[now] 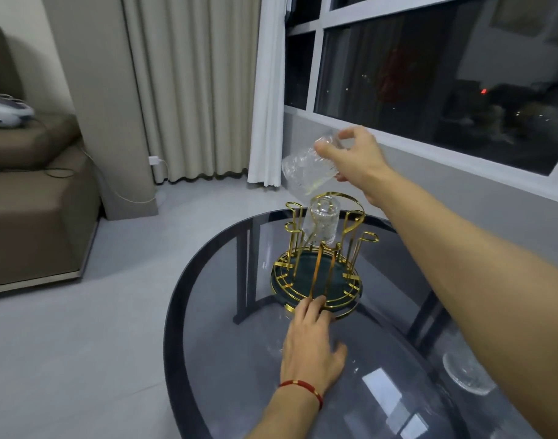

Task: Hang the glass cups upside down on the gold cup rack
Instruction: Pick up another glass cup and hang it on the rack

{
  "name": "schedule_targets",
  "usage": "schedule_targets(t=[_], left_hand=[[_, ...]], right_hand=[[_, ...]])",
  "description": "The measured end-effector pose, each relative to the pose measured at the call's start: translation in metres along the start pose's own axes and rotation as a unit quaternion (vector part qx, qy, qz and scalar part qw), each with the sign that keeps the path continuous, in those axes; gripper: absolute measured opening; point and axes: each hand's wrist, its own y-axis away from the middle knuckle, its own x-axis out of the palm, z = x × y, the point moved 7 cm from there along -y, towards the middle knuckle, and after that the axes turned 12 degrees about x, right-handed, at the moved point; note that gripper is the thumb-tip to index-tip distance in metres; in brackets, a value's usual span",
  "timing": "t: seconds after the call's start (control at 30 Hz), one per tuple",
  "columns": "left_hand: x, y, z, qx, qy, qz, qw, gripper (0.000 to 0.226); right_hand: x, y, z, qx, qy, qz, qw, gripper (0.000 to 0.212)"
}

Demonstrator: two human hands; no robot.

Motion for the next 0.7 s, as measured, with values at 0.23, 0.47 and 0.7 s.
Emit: schedule_targets(t=[0.23,0.47,0.7], left_hand=[[0.001,0.000,-0.002,-0.020,-0.001,0.000,1.000,0.049],[0.001,0.001,-0.003,-0.020,-0.004,-0.015,1.000,0.049],[0.002,0.002,-0.003,-0.024,0.001,-0.020,1.000,0.049]], right_hand=[[0.041,-0.006,0.002,-0.042,0.131,0.054,0.989,0.073],[0.073,-0.008,-0.010,-0.058,0.268,0.110,0.956,0.073],[0.090,-0.009,-0.026,-0.080,0.398,0.137,0.903,0.076]])
